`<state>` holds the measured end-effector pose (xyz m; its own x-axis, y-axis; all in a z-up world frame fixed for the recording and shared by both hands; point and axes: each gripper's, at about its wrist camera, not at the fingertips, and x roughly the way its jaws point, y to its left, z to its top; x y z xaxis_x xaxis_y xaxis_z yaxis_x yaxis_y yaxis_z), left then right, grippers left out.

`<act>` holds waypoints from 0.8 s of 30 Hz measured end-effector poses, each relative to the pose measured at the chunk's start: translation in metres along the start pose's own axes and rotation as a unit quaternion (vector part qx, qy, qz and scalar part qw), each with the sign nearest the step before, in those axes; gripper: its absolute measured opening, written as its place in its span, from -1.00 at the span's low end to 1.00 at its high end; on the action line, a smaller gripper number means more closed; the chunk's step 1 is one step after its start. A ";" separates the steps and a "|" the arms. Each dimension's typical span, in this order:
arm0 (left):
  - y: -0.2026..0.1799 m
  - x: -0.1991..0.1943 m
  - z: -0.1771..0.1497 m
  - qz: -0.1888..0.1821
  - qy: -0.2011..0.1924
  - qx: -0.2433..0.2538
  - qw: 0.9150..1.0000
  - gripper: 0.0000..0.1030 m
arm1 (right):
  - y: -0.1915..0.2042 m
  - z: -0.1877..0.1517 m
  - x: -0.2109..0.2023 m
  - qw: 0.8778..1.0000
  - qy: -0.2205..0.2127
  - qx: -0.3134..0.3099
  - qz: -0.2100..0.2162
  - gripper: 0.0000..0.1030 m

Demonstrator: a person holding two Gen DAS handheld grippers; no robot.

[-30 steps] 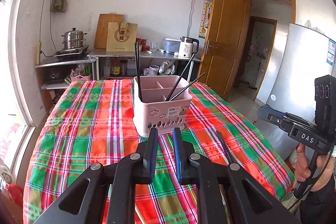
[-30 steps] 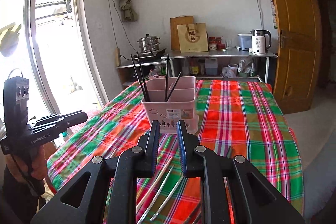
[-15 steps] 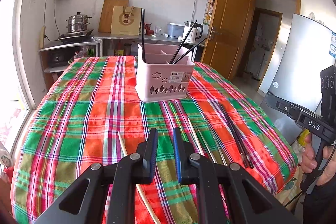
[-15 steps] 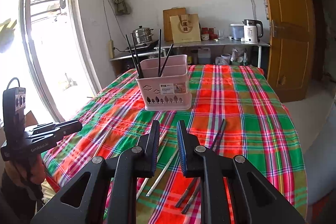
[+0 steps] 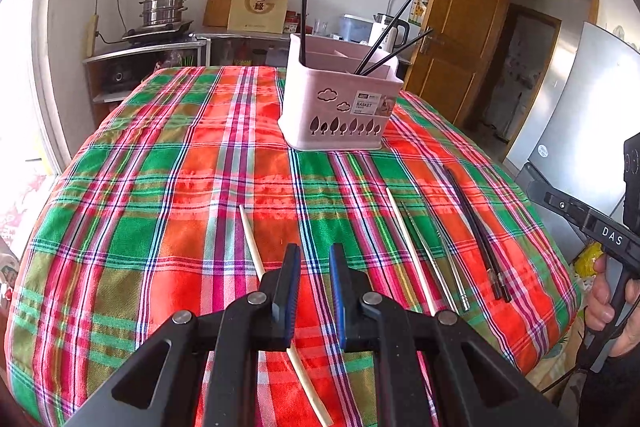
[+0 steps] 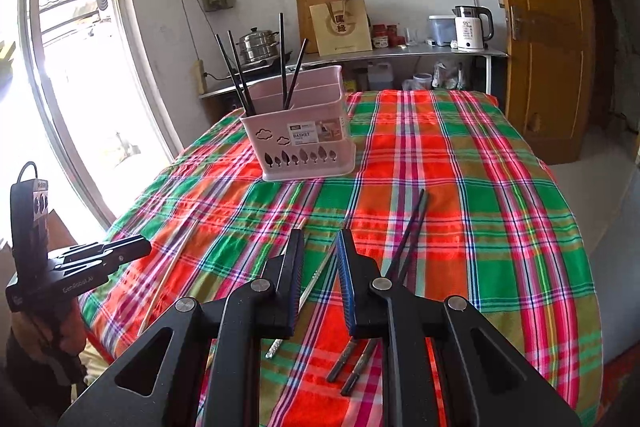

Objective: Organize utensils
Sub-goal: 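Withdraw both open tools from the basket toward the remaining chopsticks, then close the left tool on the wooden chopstick while the right tool grasps it too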

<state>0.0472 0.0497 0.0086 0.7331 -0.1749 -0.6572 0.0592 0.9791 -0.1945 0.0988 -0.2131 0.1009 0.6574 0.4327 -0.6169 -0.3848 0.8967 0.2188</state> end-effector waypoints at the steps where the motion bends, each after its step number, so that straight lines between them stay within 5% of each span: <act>1: 0.002 0.003 0.000 0.004 0.004 -0.002 1.000 -0.69 | 0.001 -0.001 0.003 1.000 0.004 -0.001 0.001 -0.67; 4: 0.008 0.012 0.000 0.016 0.017 -0.010 1.000 -0.53 | 0.005 -0.002 0.012 1.000 0.015 -0.006 0.008 -0.67; 16: 0.024 0.050 0.012 0.046 0.062 -0.016 0.997 -0.52 | 0.028 0.003 0.075 0.996 0.079 -0.014 0.032 -0.67; 24: 0.033 0.070 0.022 0.033 0.077 -0.030 0.996 -0.52 | 0.031 0.012 0.124 0.992 0.125 -0.012 0.017 -0.67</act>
<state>0.1151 0.0720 -0.0280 0.6209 -0.1282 -0.7733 -0.0304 0.9819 -0.1872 0.1765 -0.1307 0.0402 0.4643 0.4232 -0.7780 -0.4208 0.8784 0.2267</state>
